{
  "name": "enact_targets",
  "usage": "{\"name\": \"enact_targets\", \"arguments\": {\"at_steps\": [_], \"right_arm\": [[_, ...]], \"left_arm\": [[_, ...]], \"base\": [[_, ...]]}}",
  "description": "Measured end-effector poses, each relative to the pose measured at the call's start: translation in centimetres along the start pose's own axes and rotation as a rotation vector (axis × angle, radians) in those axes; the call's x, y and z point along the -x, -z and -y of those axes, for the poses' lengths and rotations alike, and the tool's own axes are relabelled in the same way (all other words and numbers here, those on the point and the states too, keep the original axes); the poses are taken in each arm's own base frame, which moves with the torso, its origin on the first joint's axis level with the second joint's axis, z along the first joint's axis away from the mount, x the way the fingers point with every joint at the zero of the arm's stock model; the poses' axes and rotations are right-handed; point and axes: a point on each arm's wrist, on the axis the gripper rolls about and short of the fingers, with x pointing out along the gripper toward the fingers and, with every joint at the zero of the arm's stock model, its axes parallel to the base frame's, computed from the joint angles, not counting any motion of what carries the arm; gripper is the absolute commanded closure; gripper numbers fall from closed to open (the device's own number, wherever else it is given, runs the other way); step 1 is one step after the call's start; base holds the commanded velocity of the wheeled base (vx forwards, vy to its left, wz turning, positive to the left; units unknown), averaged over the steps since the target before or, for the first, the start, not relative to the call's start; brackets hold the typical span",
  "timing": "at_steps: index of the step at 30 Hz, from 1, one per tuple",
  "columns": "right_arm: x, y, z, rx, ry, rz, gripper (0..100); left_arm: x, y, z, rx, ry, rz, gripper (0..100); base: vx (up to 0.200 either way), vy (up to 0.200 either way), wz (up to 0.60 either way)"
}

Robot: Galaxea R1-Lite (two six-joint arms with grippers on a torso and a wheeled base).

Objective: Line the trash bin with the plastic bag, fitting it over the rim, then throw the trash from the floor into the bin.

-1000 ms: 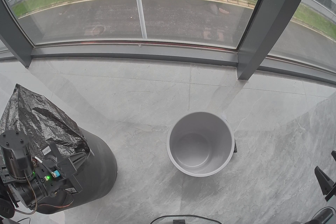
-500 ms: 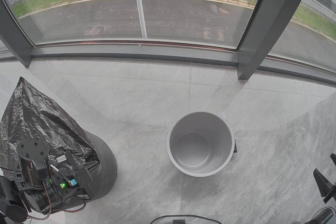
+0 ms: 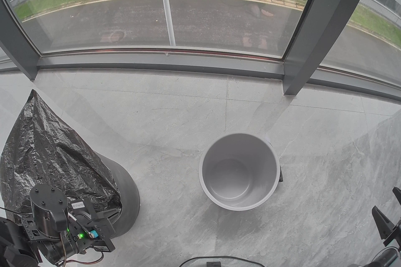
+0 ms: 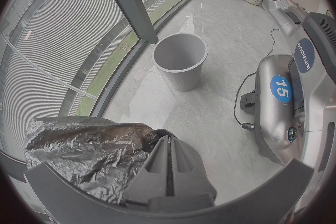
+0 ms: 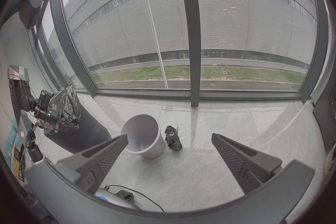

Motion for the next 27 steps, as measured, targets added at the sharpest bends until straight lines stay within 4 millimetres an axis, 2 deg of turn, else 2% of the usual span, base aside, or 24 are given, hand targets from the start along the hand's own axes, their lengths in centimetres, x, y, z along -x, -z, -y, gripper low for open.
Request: {"name": "enact_targets", "arguments": {"at_steps": [12, 18, 27], "right_arm": [[0.1, 0.3, 0.0, -0.002, -0.002, 0.002, 0], [0.2, 0.3, 0.0, -0.019, -0.004, 0.012, 0], [0.5, 0.4, 0.0, -0.028, -0.004, 0.033, 0]], "left_arm": [[-0.6, -1.7, -1.5, 0.040, -0.169, 0.095, 100], [-0.9, -1.6, -2.2, 0.073, -0.251, 0.084, 100], [0.9, -1.2, -2.4, 0.113, -0.326, 0.141, 100]], "base": [[0.000, 0.000, 0.00], [0.000, 0.000, 0.00], [0.000, 0.000, 0.00]]}}
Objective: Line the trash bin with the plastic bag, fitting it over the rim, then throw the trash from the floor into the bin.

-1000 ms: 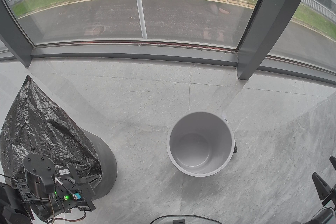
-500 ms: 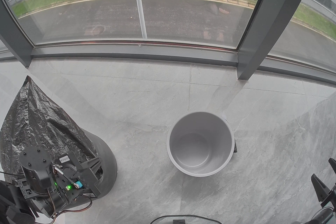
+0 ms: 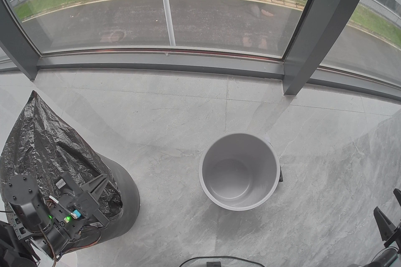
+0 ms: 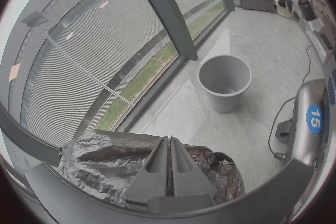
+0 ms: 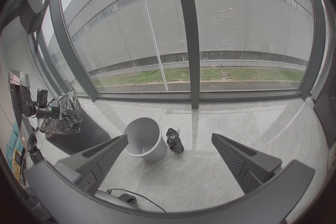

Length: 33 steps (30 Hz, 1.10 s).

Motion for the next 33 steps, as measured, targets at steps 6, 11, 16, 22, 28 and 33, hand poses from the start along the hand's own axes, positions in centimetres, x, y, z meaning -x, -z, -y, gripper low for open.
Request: {"name": "enact_targets", "arguments": {"at_steps": [6, 11, 16, 22, 28, 33], "right_arm": [[0.0, 0.1, 0.0, 0.000, -0.002, 0.001, 0], [0.0, 0.1, 0.0, 0.000, -0.005, 0.000, 0], [0.0, 0.1, 0.0, -0.001, -0.015, -0.008, 0], [-0.2, 0.3, 0.0, -0.007, -0.030, -0.022, 0], [-0.3, 0.5, 0.0, -0.014, -0.040, -0.036, 0], [-0.3, 0.6, 0.0, -0.017, -0.042, -0.046, 0]], "left_arm": [[2.5, 0.1, -1.3, 0.170, -0.093, 0.054, 100], [5.1, 0.9, -2.3, 0.355, -0.164, 0.062, 100], [7.6, 3.0, -1.6, 0.427, -0.131, -0.054, 100], [10.2, 5.0, -0.4, 0.482, -0.061, -0.199, 100], [12.2, 4.0, -2.2, 0.684, -0.073, -0.146, 100], [12.8, 3.4, -3.0, 0.711, -0.064, -0.084, 100]], "base": [[0.000, 0.000, 0.00], [0.000, 0.000, 0.00], [0.000, 0.000, 0.00], [0.000, 0.000, 0.00], [0.000, 0.000, 0.00], [0.000, 0.000, 0.00]]}}
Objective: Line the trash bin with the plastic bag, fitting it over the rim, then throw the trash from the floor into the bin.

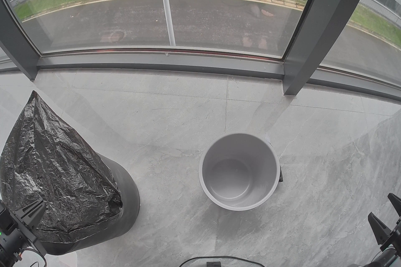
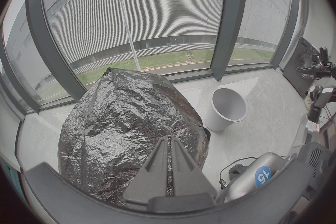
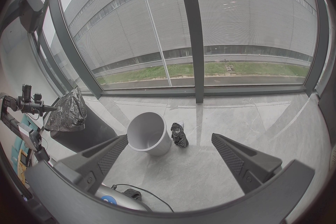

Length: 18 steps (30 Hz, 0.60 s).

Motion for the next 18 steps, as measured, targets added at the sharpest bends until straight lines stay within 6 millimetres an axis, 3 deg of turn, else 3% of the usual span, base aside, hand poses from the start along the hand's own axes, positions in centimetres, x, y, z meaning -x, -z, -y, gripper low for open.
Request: {"name": "enact_targets", "arguments": {"at_steps": [8, 12, 18], "right_arm": [[-0.5, -0.2, 0.1, -0.009, 0.003, -0.041, 0], [-1.2, -0.9, 0.1, -0.014, 0.005, -0.066, 0], [-2.7, -2.2, 0.3, -0.044, 0.015, -0.106, 0]], "left_arm": [[-0.3, 0.5, 0.5, -0.154, 0.118, -0.006, 100], [-0.7, 1.0, 0.9, -0.308, 0.177, -0.022, 100], [-1.2, 0.6, 1.5, -0.373, 0.259, -0.015, 100]], "base": [[0.000, 0.000, 0.00], [0.000, 0.000, 0.00], [0.000, 0.000, 0.00]]}}
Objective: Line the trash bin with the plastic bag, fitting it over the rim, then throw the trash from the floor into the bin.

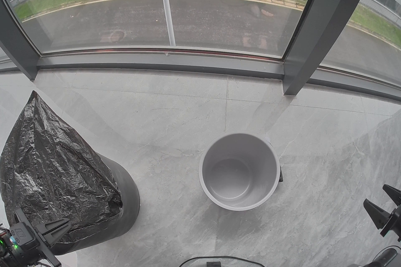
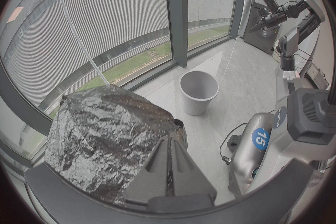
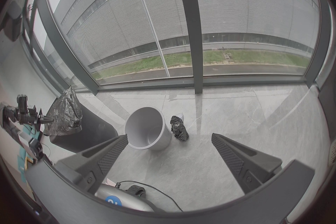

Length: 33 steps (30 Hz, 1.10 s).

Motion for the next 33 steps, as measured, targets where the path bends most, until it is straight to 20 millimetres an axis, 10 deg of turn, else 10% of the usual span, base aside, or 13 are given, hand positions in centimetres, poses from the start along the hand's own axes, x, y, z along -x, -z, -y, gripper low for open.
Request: {"name": "enact_targets", "arguments": {"at_steps": [15, 16, 33], "right_arm": [[-1.9, -1.0, 0.4, -0.166, 0.037, -0.092, 0], [-2.0, -1.0, 0.4, -0.170, 0.044, -0.092, 0], [-2.3, -1.3, 0.7, -0.189, 0.092, -0.097, 0]], "left_arm": [[-1.9, -1.6, 0.1, 0.078, 0.049, 0.021, 100], [-2.0, -1.6, 0.2, 0.077, 0.059, 0.019, 0], [-2.4, -0.3, 1.6, -0.157, 0.177, -0.008, 0]], "base": [[0.000, 0.000, 0.00], [0.000, 0.000, 0.00], [0.000, 0.000, 0.00]]}}
